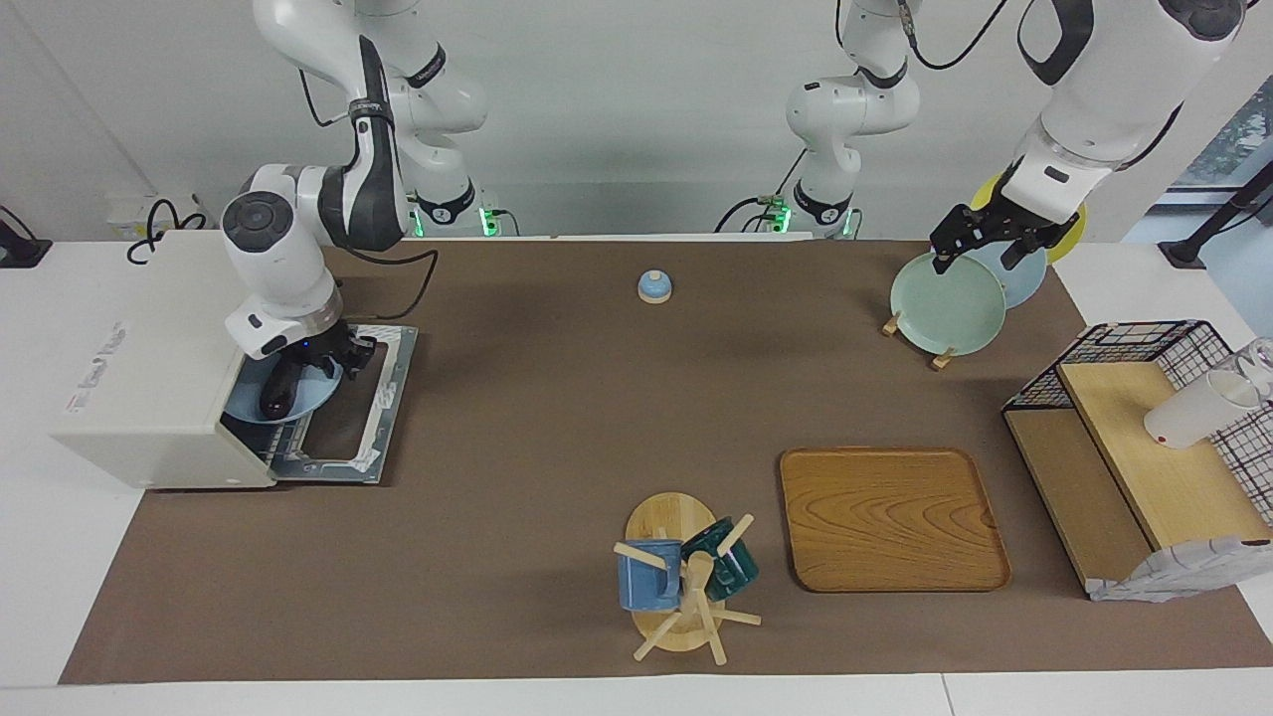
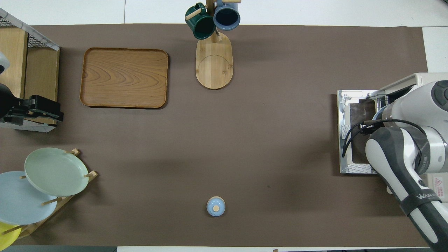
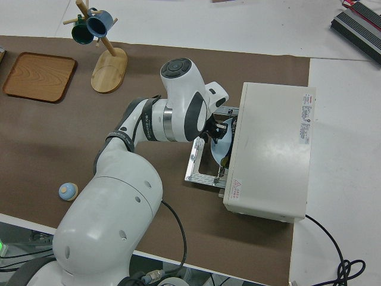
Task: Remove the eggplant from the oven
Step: 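Grasp the light blue plate inside the oven with the right gripper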
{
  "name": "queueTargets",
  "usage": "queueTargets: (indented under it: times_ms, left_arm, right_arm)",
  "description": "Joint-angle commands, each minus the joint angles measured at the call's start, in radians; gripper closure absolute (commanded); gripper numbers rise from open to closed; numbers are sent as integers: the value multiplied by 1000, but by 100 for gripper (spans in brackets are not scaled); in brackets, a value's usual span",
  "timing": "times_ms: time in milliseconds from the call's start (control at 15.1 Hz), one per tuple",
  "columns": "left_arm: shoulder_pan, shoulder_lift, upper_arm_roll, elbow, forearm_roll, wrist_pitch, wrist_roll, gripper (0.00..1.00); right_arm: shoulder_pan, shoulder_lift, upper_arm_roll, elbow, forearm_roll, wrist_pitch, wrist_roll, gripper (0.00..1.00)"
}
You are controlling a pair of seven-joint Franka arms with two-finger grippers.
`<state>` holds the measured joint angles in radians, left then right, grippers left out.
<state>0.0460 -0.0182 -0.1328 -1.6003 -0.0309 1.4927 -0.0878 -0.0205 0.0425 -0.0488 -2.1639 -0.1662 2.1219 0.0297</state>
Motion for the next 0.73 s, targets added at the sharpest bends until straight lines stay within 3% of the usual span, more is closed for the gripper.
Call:
queueTargets:
  times_ms: [0,66,199,398,664]
  left_arm:
    - [-3,-9,7,3,-4,-19,6,0]
    - [-3,-9,7,3,-3,-19,6,0]
    - [-3,-9,7,3,-4,-19,6,0]
    - [-3,-9,7,3,-4,-19,6,0]
    - [-2,-9,7,3,-4,-19,6,0]
  right_arm:
    - [-12,-41,7,-50,-15,39,-10,69]
    - [-12,-43,7,-57,-15,52,-11,73]
    - [-21,-50,6,-73,-15,58,-81,100]
    - [-9,-53,6,-67,-33,37,-145,100]
    - [82,-43,12,-2,-133,-49,-143,100]
